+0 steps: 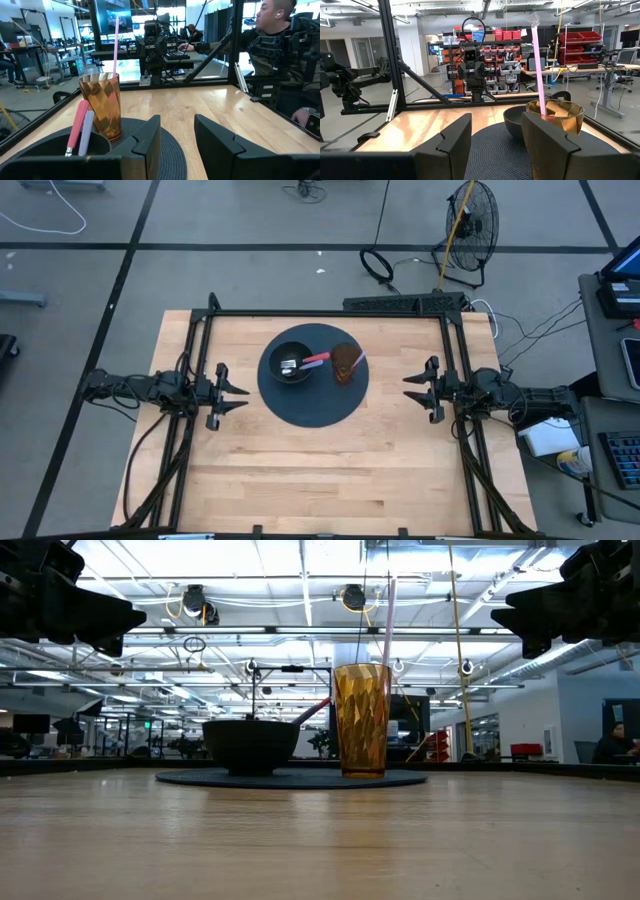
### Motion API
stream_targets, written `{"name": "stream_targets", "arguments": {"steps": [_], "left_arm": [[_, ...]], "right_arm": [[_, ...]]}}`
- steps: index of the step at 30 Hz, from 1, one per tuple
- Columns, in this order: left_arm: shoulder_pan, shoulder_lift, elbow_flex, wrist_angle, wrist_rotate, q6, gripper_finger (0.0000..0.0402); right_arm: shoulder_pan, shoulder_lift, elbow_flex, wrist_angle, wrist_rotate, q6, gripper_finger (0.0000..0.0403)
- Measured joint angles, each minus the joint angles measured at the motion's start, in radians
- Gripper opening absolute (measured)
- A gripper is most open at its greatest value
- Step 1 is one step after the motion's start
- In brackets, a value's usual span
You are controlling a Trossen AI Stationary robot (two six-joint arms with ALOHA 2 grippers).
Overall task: Pick & Place Utensil
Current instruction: Return to home position
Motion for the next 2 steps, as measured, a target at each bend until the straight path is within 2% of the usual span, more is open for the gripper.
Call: {"name": "stream_targets", "arguments": {"steps": [2], "left_arm": [[0.000, 0.000, 0.000, 0.000, 0.000, -0.001, 0.0122]], "right_arm": [[0.000, 0.000, 0.000, 0.000, 0.000, 0.000, 0.0171]]}}
